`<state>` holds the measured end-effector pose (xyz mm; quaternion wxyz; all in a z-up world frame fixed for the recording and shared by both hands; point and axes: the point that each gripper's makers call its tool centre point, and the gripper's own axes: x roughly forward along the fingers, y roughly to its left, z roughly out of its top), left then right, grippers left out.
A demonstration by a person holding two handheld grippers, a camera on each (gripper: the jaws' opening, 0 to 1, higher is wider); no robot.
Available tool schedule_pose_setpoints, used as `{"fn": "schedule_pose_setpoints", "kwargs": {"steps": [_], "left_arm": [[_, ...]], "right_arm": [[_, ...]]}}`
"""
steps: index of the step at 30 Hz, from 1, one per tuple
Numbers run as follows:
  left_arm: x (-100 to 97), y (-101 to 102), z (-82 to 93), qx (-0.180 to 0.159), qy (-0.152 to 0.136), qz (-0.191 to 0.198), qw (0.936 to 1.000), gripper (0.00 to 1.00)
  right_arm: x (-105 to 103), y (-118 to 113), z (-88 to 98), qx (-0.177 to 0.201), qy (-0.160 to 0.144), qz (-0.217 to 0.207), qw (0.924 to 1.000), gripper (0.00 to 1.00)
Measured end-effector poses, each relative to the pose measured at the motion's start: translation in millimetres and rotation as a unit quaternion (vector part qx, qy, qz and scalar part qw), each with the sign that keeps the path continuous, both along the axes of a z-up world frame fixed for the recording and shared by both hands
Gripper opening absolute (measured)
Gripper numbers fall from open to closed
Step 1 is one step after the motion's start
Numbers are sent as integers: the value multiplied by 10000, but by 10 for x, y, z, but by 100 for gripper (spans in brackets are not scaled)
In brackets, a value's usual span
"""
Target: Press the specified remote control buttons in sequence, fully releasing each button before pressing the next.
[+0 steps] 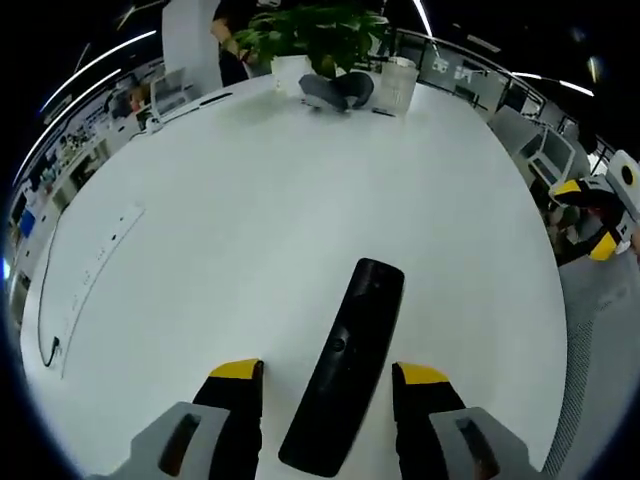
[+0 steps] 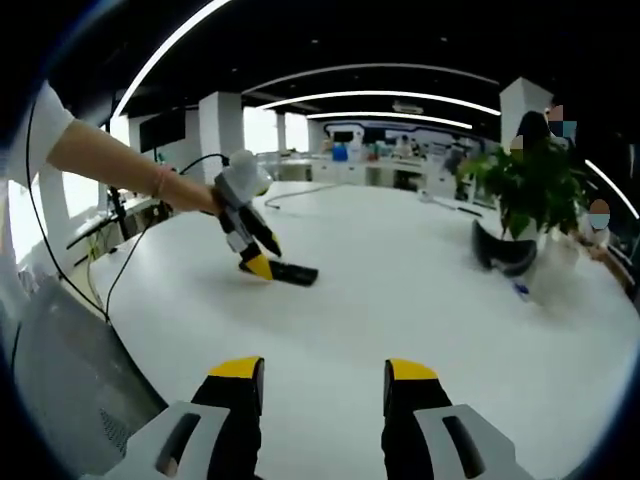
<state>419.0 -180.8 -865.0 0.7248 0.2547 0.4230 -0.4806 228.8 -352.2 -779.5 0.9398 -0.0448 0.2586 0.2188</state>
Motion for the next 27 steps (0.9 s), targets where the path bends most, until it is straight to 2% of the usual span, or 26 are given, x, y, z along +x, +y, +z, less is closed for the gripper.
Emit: {"fn": "schedule_pose_setpoints", "kwargs": {"steps": [2, 3, 7, 10, 11, 15, 27], "left_arm": [[25, 29, -6, 161, -223, -193, 9994, 47], [-9, -3, -22, 47, -118, -137, 9998, 45], [-28, -30, -16, -17, -169, -287, 9994, 40], [-87, -85, -10, -48, -260, -651, 9975, 27], [-53, -67, -6, 44, -413, -737, 9964, 26], [-66, -62, -9, -126, -202, -478, 9986, 25], [-118, -54, 12, -43, -252, -476, 9985, 23]], "right_arm": [[-4, 2, -6, -12, 15, 17, 10000, 45], [-7, 3, -10, -25, 23, 31, 10000, 45], [-16, 10, -24, -64, 48, 72, 9999, 45], [-22, 20, -29, -94, 62, 105, 9999, 45], [-23, 23, -30, -91, 66, 113, 9999, 45], [-28, 27, -31, -97, 72, 131, 9998, 44], [-36, 26, -22, -100, 57, 122, 9999, 42]]}}
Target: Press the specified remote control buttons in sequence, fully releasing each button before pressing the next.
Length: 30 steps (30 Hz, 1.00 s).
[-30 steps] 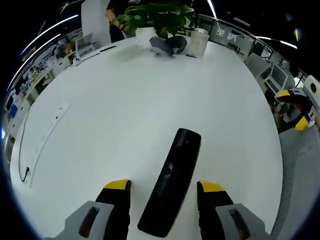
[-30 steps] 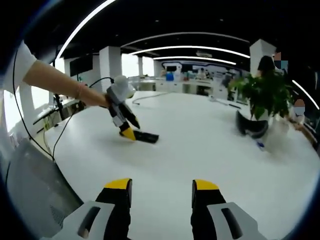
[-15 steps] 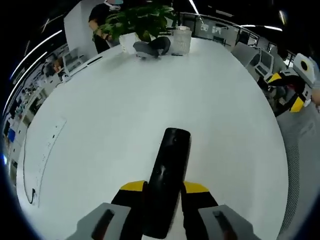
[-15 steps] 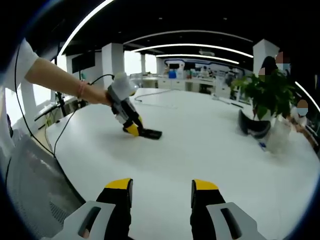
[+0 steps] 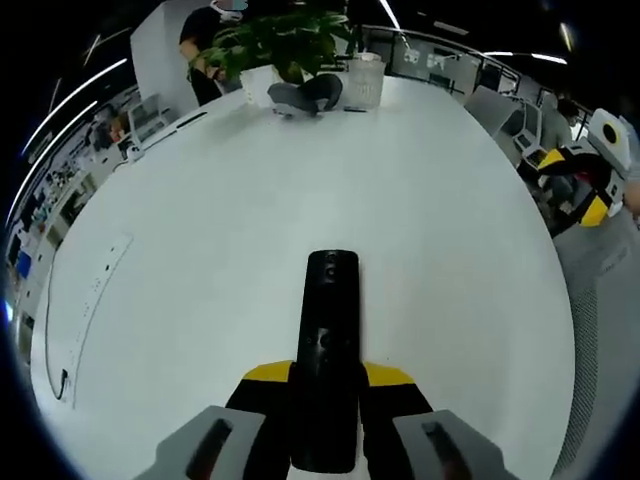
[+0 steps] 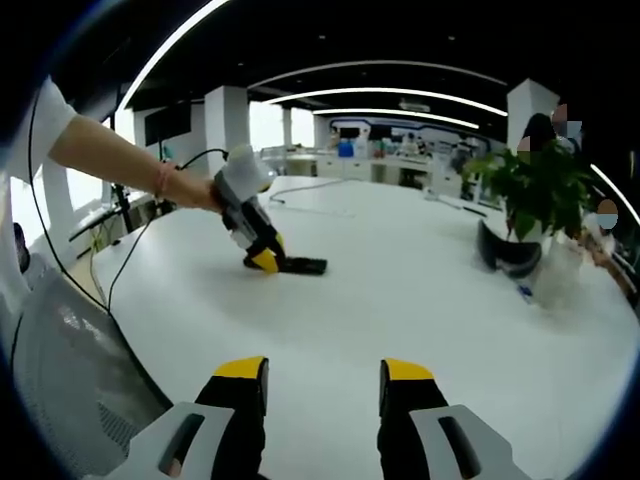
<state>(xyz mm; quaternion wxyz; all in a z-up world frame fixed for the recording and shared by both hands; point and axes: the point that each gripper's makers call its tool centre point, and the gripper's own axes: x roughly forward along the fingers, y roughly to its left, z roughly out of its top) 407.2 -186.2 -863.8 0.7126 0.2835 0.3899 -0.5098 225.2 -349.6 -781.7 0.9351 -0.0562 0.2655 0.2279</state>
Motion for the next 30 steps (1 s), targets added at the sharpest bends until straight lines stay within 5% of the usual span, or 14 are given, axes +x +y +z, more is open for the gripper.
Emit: {"fn": "schedule_pose_setpoints", "kwargs": {"steps": [30], "left_arm": [[-243, -21, 18, -149, -28, -76, 9999, 24]], "right_arm": [[-9, 46, -15, -64, 58, 148, 9999, 41]]}}
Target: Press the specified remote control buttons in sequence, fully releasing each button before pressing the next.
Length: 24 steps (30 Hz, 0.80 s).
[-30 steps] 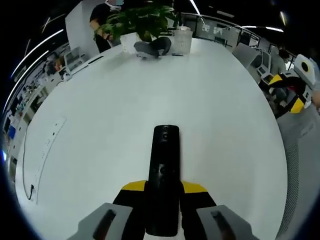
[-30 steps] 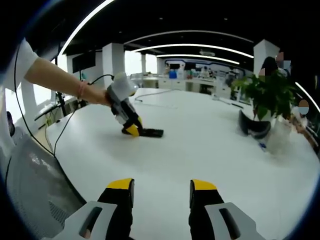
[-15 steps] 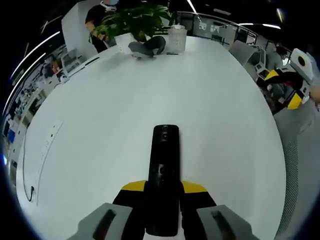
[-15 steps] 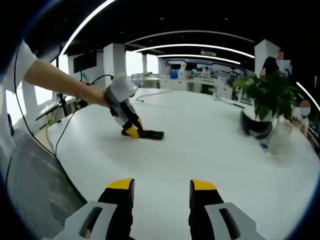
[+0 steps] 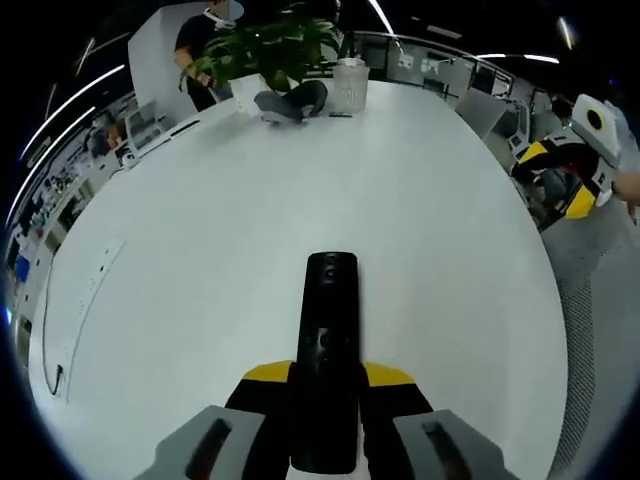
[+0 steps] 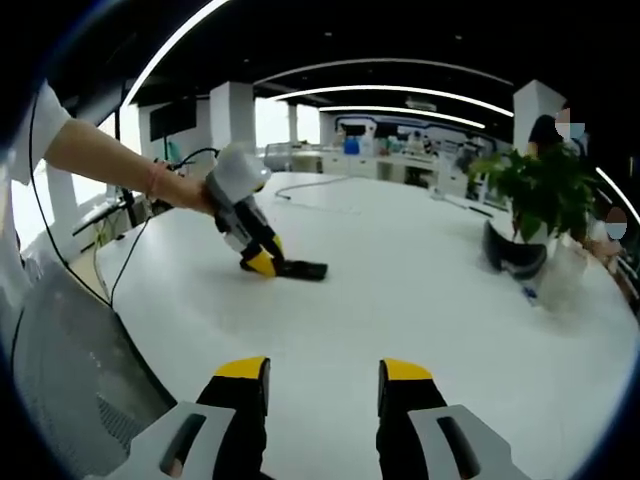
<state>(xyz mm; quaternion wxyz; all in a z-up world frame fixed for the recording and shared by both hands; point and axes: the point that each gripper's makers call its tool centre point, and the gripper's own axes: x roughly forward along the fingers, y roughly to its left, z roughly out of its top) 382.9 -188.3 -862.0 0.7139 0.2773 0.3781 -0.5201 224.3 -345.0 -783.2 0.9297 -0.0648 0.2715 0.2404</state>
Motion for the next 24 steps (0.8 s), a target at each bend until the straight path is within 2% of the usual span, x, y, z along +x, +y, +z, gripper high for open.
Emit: {"fn": "schedule_pose_setpoints", "kwargs": {"steps": [24], "left_arm": [[-222, -33, -19, 144, 31, 34, 9999, 24]], "right_arm": [[-19, 8, -18, 50, 46, 45, 10000, 38]]}}
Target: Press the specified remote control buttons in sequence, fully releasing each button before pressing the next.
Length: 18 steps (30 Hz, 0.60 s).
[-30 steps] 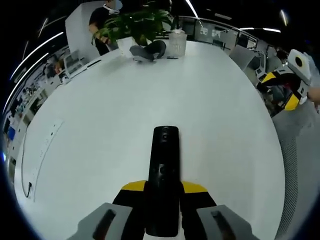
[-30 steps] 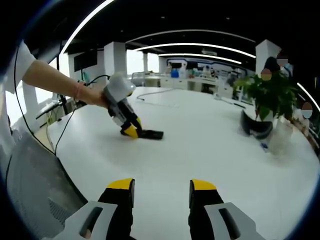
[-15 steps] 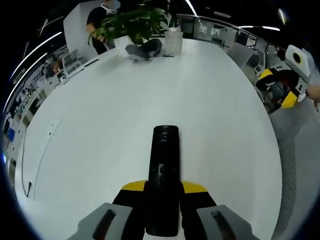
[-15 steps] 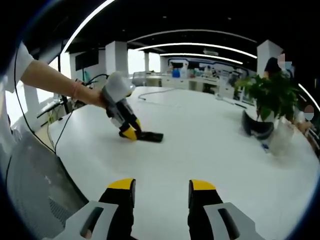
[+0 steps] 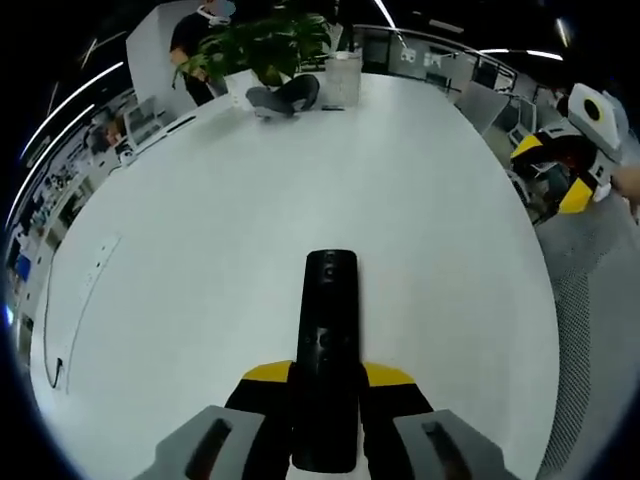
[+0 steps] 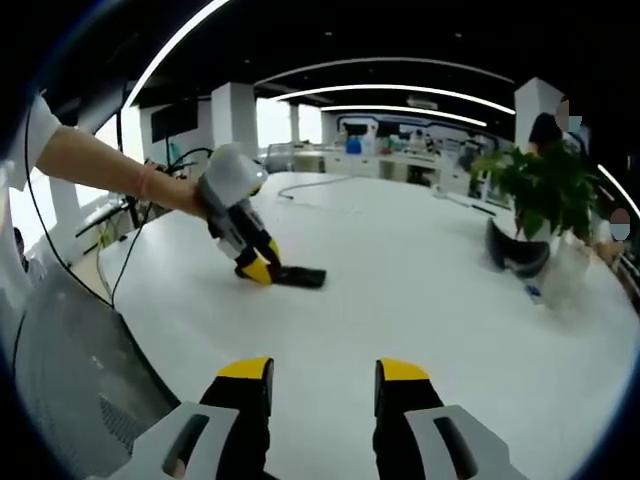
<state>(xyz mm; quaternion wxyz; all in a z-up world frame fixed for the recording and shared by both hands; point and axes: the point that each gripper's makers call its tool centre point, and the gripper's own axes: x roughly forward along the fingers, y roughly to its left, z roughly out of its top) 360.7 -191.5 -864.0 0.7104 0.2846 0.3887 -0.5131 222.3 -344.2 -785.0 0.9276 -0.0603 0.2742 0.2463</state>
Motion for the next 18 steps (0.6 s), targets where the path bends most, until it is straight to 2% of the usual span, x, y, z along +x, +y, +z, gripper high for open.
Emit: {"fn": "schedule_pose_setpoints", "kwargs": {"steps": [18], "left_arm": [[-112, 4, -10, 118, 42, -106, 9999, 24]], "right_arm": [[-20, 17, -32, 14, 102, 29, 9999, 35]]}}
